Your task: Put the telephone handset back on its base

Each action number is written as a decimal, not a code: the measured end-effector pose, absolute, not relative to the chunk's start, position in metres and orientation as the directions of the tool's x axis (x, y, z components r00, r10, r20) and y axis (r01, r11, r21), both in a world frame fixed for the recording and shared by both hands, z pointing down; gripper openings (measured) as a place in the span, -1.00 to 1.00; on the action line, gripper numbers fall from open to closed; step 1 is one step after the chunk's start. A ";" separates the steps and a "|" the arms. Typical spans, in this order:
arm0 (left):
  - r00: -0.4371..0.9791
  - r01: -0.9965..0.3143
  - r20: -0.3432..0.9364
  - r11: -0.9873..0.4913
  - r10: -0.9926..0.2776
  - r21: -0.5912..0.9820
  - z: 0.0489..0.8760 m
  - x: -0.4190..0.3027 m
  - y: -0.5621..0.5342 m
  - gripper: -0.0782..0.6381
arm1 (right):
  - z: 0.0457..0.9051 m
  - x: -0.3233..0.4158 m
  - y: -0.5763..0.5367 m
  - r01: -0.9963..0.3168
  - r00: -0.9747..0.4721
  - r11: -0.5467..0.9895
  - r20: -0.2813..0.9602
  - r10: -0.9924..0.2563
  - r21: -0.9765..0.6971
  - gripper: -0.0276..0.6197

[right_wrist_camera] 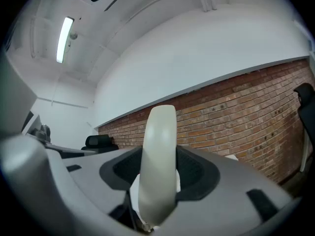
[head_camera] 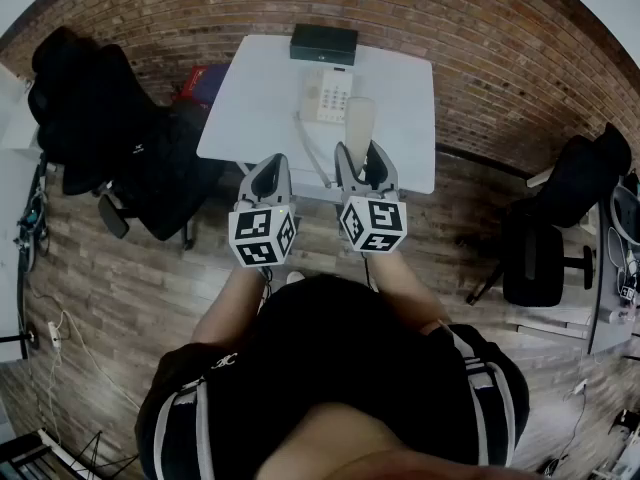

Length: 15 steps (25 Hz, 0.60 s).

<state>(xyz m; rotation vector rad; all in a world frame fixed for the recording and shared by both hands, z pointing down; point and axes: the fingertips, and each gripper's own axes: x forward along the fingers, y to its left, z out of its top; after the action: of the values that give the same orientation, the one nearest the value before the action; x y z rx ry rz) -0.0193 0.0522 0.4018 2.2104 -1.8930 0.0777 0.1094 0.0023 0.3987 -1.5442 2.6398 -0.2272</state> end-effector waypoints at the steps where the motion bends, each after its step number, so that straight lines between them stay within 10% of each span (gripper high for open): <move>1: 0.166 -0.980 0.189 -0.141 -0.968 0.139 0.402 -0.019 0.052 -0.78 | 0.399 0.109 0.002 -0.860 -0.491 0.483 0.012 -0.871 -0.164 -0.30; 15: 0.175 -0.979 0.197 -0.149 -0.965 0.140 0.405 -0.024 0.047 -0.78 | 0.401 0.099 -0.003 -0.855 -0.497 0.488 0.010 -0.868 -0.174 -0.30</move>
<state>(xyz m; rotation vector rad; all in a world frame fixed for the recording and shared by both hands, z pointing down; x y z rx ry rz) -0.0240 0.0471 0.4054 2.2156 -1.8771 0.0882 0.0989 -0.0035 0.4011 -1.5320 2.6413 -0.2396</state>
